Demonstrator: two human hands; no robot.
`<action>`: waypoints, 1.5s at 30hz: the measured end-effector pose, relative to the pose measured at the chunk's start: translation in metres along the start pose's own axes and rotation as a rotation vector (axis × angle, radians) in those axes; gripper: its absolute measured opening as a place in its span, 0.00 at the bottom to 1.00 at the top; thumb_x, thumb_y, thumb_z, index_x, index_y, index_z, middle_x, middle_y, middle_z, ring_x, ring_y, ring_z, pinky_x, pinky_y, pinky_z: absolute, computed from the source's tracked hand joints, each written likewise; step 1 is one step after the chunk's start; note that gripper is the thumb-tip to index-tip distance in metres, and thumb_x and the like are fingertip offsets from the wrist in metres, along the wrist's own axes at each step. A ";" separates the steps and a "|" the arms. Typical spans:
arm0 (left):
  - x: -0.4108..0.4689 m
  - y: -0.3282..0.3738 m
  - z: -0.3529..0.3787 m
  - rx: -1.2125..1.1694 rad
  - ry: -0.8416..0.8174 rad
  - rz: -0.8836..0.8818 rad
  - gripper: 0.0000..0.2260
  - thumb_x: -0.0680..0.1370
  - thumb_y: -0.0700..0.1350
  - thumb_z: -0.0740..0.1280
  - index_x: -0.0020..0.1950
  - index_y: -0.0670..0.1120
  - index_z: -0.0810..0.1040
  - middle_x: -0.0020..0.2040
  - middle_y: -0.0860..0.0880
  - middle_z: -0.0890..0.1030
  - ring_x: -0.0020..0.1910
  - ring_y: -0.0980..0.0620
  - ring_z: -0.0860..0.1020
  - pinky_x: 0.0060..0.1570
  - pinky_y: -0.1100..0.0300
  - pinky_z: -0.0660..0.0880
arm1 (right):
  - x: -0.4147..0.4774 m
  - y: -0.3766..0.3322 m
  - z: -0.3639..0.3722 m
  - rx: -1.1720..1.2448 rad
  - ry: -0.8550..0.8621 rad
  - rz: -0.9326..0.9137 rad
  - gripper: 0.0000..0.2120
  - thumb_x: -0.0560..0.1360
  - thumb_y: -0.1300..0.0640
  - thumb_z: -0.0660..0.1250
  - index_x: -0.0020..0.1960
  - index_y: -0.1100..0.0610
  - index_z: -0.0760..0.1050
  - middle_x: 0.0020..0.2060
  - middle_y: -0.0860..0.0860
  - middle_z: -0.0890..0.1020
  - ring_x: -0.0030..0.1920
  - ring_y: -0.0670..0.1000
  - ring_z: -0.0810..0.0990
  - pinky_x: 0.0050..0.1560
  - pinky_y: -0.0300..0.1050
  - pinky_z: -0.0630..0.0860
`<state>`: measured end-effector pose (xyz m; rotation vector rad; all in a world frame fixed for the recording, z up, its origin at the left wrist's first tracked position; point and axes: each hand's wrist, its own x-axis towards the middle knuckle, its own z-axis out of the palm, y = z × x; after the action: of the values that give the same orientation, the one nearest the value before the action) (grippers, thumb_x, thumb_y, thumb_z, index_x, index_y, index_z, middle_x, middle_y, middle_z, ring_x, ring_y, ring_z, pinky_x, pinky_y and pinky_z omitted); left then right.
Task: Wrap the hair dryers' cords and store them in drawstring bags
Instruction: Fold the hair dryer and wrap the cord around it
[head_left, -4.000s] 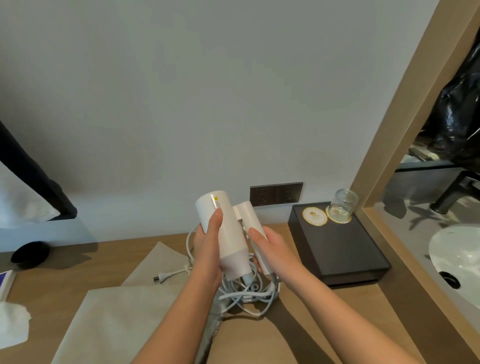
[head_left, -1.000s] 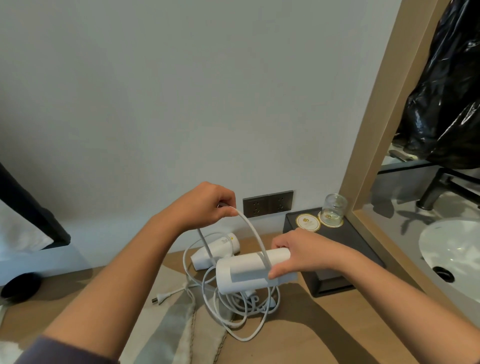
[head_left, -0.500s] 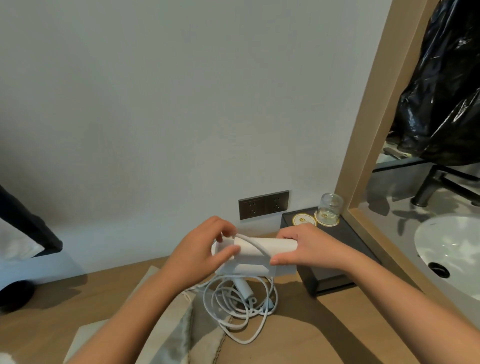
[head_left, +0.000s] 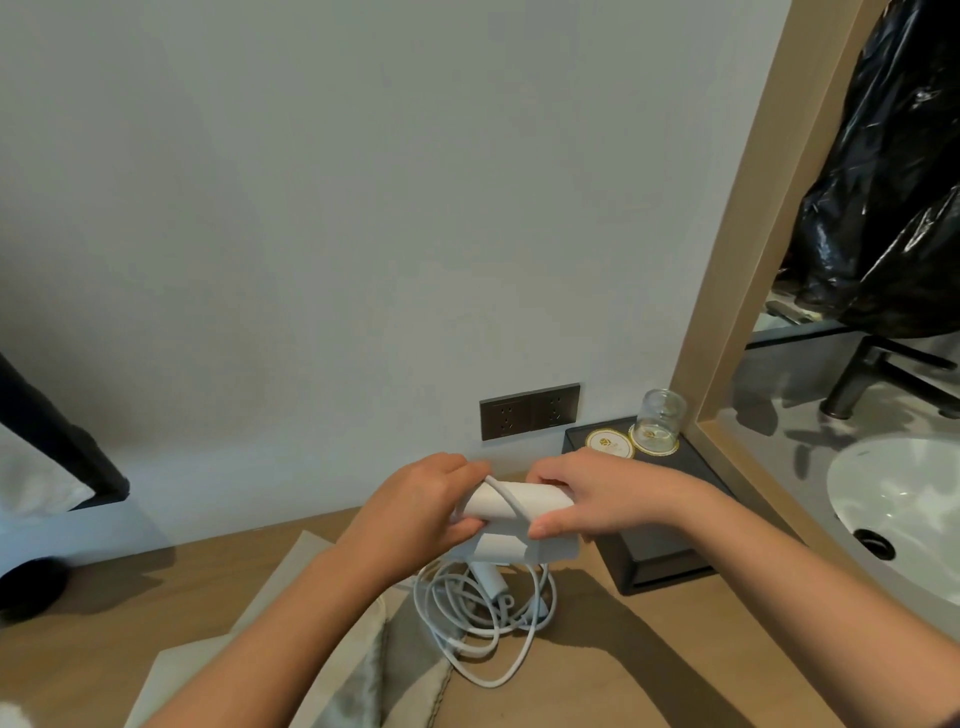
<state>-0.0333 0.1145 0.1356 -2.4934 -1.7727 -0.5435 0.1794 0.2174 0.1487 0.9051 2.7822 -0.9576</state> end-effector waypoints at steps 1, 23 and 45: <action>0.001 -0.001 0.001 0.012 -0.003 0.012 0.18 0.70 0.48 0.73 0.59 0.49 0.78 0.45 0.50 0.79 0.42 0.50 0.77 0.38 0.64 0.66 | 0.001 0.000 0.001 -0.004 -0.006 -0.010 0.18 0.73 0.39 0.69 0.55 0.50 0.72 0.45 0.45 0.79 0.39 0.46 0.82 0.41 0.46 0.80; 0.018 -0.005 -0.005 0.074 -0.053 0.307 0.19 0.82 0.59 0.52 0.70 0.56 0.68 0.56 0.55 0.81 0.50 0.53 0.78 0.45 0.56 0.76 | -0.002 -0.006 0.011 0.062 0.124 0.048 0.27 0.61 0.30 0.70 0.55 0.44 0.76 0.45 0.43 0.81 0.44 0.43 0.81 0.46 0.47 0.81; 0.039 -0.036 -0.013 -0.529 -0.345 -0.029 0.07 0.78 0.45 0.68 0.54 0.53 0.82 0.46 0.58 0.83 0.46 0.62 0.79 0.47 0.69 0.73 | -0.012 -0.006 0.010 -0.034 0.164 -0.023 0.22 0.62 0.28 0.66 0.40 0.46 0.73 0.36 0.44 0.78 0.38 0.45 0.77 0.38 0.50 0.73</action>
<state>-0.0591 0.1595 0.1528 -3.0776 -1.9947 -0.6984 0.1843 0.2018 0.1470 0.9923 2.9404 -0.8739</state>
